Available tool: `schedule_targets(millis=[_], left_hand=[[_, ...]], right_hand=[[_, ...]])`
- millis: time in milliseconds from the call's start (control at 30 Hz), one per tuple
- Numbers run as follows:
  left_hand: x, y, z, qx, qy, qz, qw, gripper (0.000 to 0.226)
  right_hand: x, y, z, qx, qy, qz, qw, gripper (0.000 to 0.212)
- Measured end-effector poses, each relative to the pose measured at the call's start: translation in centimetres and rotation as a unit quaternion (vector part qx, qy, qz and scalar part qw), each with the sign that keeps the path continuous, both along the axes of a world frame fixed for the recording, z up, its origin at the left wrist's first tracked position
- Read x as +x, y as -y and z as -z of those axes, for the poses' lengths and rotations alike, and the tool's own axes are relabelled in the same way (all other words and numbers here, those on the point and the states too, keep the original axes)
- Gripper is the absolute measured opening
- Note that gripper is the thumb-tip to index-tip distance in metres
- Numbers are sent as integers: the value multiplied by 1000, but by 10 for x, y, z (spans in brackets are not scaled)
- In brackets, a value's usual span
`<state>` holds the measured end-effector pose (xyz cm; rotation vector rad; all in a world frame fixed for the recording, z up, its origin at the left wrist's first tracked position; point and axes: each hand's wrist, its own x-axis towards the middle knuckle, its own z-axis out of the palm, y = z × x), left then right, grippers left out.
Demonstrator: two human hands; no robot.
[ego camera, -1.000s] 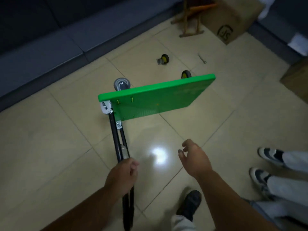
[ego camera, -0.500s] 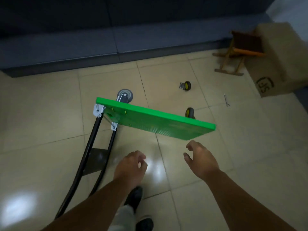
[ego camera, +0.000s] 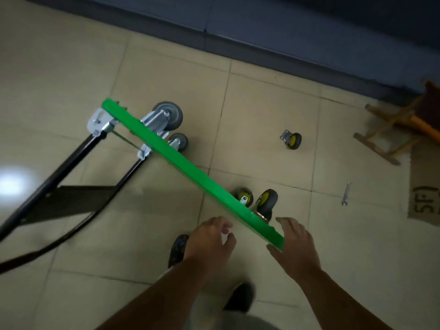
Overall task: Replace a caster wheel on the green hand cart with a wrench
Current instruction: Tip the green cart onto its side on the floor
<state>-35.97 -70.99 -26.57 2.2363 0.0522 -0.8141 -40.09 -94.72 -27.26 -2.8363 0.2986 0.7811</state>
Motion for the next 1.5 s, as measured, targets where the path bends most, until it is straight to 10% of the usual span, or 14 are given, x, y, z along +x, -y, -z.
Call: schedule_targets(millis=[300,567,1033,1500], left_hand=[[-78,132,27,10,-110,-196,974,32],[-90,246,39,-115,-72,-573,808,46],[-95,313,45,59,52,-623,778,53],[-63,528,49,25,18,-665,747,66]], right_hand=[[-22,90,27,99,-12,-122,988,53],[-18,127,43,226,-48,-218,948,31],[23,166,77,405,-237,-184,864,36],[84,366,37,314,-254,-310,861,10]])
